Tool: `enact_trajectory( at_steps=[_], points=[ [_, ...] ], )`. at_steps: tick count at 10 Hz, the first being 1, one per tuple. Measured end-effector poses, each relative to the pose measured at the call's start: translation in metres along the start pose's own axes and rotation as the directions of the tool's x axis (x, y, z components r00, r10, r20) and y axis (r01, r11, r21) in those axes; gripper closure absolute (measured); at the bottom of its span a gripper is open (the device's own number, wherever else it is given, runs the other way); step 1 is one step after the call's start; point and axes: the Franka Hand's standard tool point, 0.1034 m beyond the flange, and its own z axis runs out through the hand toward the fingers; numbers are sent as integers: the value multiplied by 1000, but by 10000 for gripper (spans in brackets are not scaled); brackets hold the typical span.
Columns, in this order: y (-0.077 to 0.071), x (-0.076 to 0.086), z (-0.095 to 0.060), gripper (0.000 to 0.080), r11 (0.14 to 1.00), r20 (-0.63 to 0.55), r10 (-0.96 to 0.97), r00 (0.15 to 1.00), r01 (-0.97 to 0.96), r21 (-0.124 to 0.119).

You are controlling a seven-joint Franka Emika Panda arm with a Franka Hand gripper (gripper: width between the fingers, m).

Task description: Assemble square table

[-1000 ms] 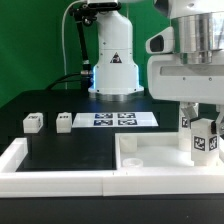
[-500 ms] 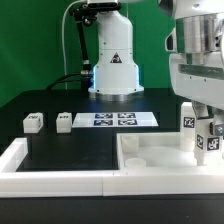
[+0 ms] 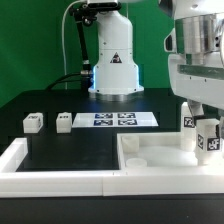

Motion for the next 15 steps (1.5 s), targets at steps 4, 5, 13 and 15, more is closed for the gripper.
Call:
enact_trajectory(
  at_steps=[4, 5, 13, 15],
  points=[
    [1, -2, 1, 151, 923, 1, -386, 923, 386, -2],
    [1, -3, 1, 151, 900, 2, -436, 900, 436, -3],
    [0, -2, 0, 151, 427, 14, -904, 427, 904, -12],
    [0, 0, 0, 151, 315, 13, -949, 315, 949, -15]
  ],
)
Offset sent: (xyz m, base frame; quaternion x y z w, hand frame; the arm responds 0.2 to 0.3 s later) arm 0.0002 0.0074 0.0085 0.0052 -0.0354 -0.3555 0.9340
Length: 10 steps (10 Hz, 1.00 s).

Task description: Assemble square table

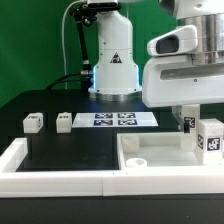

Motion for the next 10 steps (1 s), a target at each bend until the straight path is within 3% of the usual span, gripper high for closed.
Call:
enact_trajectory(
  at_steps=[1, 2, 3, 5, 10],
  points=[
    [0, 0, 0, 151, 999, -2, -49, 999, 49, -5],
    [0, 0, 0, 274, 998, -2, -69, 998, 69, -6],
    [0, 0, 0, 274, 998, -2, -65, 998, 65, -5],
    [1, 0, 0, 509, 998, -2, -64, 998, 64, -6],
    [1, 1, 0, 508, 999, -3, -43, 999, 43, -6]
  ],
)
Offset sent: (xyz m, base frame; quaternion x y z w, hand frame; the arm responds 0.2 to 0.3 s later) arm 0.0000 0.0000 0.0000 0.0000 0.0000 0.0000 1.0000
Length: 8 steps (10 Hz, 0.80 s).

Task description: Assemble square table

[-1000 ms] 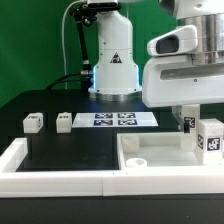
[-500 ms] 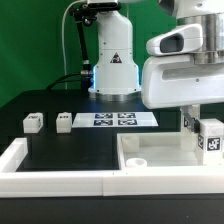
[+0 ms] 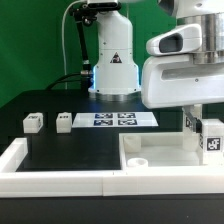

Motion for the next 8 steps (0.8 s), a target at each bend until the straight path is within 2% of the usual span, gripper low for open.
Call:
enact_trajectory(
  at_steps=[4, 6, 8],
  points=[
    [3, -1, 0, 505, 967, 0, 253, 967, -253, -4],
    [7, -1, 0, 503, 921, -1, 388, 922, -388, -15],
    [15, -1, -1, 491, 836, -15, 548, 836, -548, -30]
  ],
)
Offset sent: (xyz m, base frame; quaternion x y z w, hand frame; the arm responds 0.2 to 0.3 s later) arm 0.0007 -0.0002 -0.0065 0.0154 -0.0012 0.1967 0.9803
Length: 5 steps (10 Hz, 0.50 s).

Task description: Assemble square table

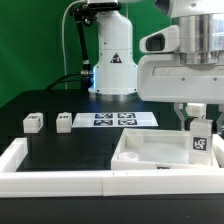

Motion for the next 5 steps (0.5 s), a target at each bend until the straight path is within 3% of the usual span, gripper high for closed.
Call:
enact_trajectory(
  at_steps=[4, 5],
  points=[
    [9, 5, 0, 484, 994, -15, 108, 994, -109, -15],
    [9, 5, 0, 306, 994, -15, 107, 994, -107, -15]
  ],
)
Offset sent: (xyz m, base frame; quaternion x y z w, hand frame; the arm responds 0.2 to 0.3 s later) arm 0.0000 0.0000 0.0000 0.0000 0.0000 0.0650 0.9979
